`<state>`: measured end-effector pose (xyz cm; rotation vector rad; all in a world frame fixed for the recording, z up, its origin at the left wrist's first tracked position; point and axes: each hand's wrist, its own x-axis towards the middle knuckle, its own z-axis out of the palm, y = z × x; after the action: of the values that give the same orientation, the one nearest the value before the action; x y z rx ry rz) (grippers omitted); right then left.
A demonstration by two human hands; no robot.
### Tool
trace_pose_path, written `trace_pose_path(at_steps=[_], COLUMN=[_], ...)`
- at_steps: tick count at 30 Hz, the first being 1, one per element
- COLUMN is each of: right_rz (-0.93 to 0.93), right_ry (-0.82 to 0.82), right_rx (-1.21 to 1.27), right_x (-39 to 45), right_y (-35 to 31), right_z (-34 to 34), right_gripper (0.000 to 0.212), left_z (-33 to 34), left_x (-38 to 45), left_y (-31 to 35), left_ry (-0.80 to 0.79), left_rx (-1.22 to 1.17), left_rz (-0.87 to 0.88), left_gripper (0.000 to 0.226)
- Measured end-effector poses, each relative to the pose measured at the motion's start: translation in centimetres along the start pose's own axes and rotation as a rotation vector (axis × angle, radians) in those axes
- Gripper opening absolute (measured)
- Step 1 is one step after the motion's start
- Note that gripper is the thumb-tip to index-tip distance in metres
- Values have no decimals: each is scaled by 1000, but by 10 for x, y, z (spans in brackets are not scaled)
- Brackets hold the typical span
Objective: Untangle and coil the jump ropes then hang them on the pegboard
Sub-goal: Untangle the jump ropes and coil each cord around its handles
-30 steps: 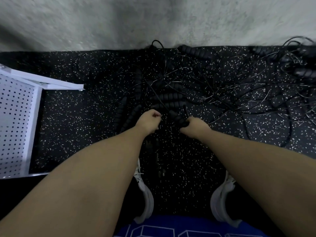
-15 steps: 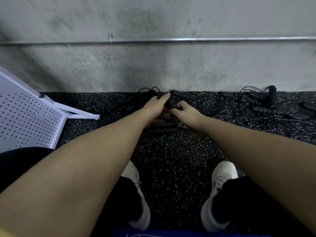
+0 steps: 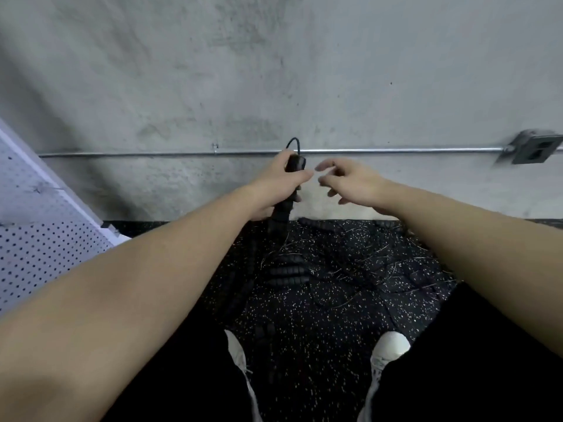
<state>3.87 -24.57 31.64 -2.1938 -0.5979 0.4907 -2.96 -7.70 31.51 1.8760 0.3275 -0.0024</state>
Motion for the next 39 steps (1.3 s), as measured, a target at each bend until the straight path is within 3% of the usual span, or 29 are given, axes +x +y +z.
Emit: trace_pose_path(at_steps=[3, 6, 9, 12, 17, 21, 26, 34, 36, 39], right_rz=[-60, -194, -259, -190, -113, -39, 55, 124, 86, 23], right_ry=[142, 153, 134, 102, 18, -112, -225, -236, -204, -72], right_rx=[117, 3, -123, 15, 133, 166, 87, 124, 151, 178], right_x=[6, 16, 33, 42, 52, 55, 51, 48, 47, 45], right_y=[4, 10, 12, 13, 20, 33, 47, 67, 68, 66], right_z=[-6, -9, -9, -13, -22, -23, -37, -53, -54, -57], right_gripper=[47, 64, 46, 18, 14, 17, 35, 53, 48, 34], left_z=[1, 3, 8, 7, -2, -6, -17, -41, -50, -55], left_x=[3, 11, 23, 37, 55, 66, 76, 77, 79, 75], left_y=[-1, -2, 1, 2, 0, 0, 0, 1, -4, -11], left_ry=[-12, -45, -76, -93, -101, 23, 222, 591, 625, 533], left_rx=[52, 197, 250, 208, 121, -17, -223, -730, -699, -376], left_rz=[33, 86, 153, 159, 186, 197, 171, -33, -95, -152], left_gripper=[22, 24, 21, 17, 19, 6, 12, 8, 8, 28])
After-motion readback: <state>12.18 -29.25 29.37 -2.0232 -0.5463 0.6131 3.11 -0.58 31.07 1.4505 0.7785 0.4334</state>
